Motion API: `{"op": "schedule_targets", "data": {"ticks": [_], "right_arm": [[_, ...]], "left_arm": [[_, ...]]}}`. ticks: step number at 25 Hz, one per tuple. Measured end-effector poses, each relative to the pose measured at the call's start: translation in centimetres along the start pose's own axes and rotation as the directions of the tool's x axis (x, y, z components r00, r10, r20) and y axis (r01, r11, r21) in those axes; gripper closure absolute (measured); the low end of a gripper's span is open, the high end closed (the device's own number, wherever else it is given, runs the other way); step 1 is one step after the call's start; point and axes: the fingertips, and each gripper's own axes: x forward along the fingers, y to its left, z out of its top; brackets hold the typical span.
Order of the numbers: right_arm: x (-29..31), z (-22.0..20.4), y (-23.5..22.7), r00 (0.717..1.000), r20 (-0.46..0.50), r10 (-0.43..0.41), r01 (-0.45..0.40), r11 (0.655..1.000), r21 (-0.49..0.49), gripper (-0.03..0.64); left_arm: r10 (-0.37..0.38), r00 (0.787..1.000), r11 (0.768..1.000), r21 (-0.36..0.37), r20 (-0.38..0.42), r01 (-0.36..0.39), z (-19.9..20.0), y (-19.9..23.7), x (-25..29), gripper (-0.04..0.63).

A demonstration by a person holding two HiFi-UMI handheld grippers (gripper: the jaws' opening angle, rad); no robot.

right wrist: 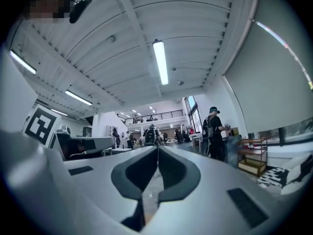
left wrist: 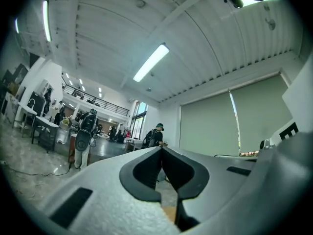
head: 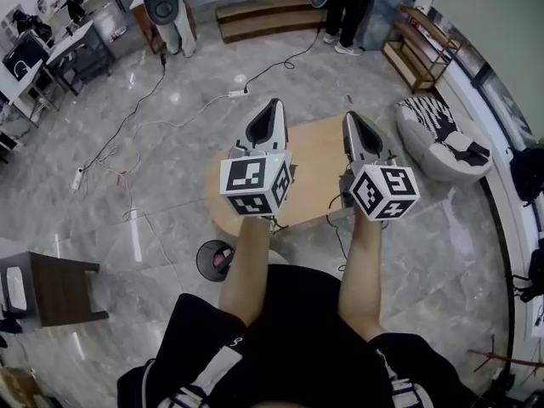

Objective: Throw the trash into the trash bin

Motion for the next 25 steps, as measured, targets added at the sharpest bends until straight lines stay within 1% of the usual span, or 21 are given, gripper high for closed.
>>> {"op": "schedule_targets", "data": {"ticks": [7,14,19,25], "right_arm": [[0.1,0.7,-2.2,0.998,-0.017,-0.058,0.057,0.997,-0.049,0.604],[0.5,0.0,-2.6,0.997,-0.03,-0.074,0.071,0.995,-0.069,0.603],[0.7,0.2,-2.3,0.998,-0.022,-0.064,0.062,0.995,-0.077,0.604],[0.6,0.5,-3.1,0.998,-0.016,-0.068,0.067,0.995,-0.076,0.603]], "left_arm": [[-0.06,0.998,0.998,0.029,-0.008,0.06,0.7,-2.4,2.1,0.586],[-0.067,0.997,0.996,0.052,-0.041,0.069,-0.1,-2.6,2.6,0.586],[-0.061,0.997,0.996,0.059,-0.046,0.064,0.0,-2.3,2.5,0.586],[-0.065,0.997,0.995,0.066,-0.051,0.068,0.2,-2.8,3.1,0.585]]}}
